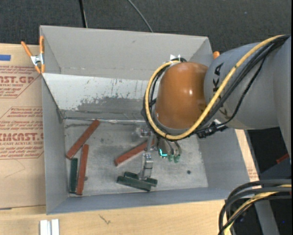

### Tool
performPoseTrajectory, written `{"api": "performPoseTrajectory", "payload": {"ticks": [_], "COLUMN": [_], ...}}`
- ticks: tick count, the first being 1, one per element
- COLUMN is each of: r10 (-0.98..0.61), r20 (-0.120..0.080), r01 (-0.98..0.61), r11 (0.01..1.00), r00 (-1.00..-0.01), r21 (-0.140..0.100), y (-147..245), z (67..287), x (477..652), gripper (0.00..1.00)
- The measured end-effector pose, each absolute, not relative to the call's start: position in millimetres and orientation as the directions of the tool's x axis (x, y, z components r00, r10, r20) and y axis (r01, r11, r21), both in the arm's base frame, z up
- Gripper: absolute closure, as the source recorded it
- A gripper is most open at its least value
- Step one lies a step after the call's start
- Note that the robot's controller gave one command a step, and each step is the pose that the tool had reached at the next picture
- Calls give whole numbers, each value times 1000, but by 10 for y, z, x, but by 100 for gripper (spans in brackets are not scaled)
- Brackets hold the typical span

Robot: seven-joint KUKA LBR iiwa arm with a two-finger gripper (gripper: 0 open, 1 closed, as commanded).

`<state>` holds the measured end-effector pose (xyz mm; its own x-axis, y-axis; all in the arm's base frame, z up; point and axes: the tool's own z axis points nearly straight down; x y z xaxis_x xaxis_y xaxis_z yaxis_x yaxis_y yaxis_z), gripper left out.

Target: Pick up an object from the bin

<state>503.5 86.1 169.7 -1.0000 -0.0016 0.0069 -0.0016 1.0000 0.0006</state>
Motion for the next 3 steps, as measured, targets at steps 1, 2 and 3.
{"api": "performPoseTrajectory", "payload": {"ticks": [1,2,3], "r10": [0,-76,-141], "r20": [0,-8,-2], "r01": [0,-76,-141], "r11": [1000,997,990], "r00": [-1000,-997,-990], "r21": [1,0,0], "y": [856,639,637], "z": [1728,967,691], "x": [5054,5521,5765], "gripper": [0,0,0]}}
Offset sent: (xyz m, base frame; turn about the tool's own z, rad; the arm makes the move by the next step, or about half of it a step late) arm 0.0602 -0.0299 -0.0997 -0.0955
